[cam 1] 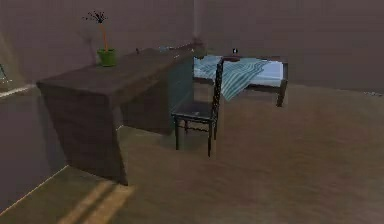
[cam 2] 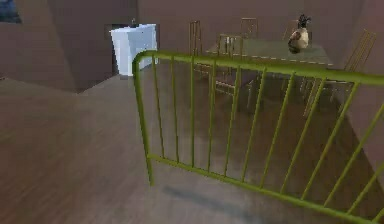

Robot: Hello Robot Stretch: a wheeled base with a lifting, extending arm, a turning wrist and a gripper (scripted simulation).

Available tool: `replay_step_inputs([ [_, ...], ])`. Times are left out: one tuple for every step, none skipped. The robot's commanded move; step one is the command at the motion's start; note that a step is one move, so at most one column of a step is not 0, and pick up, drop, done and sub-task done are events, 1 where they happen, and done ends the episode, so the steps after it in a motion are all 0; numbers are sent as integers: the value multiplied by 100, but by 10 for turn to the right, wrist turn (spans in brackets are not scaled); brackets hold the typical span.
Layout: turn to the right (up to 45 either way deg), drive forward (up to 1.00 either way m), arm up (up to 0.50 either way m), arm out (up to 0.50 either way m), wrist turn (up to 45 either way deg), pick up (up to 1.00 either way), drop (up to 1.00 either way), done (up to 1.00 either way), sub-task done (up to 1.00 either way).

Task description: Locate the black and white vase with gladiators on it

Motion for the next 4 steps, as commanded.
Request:
replay_step_inputs([
  [-450, 0, 0, 0, 0, 0, 0, 0, 0],
  [-120, 0, 0, 0, 0, 0, 0, 0, 0],
  [0, 5, 0, 0, 0, 0, 0, 0, 0],
  [450, 0, 0, 0, 0, 0, 0, 0, 0],
])
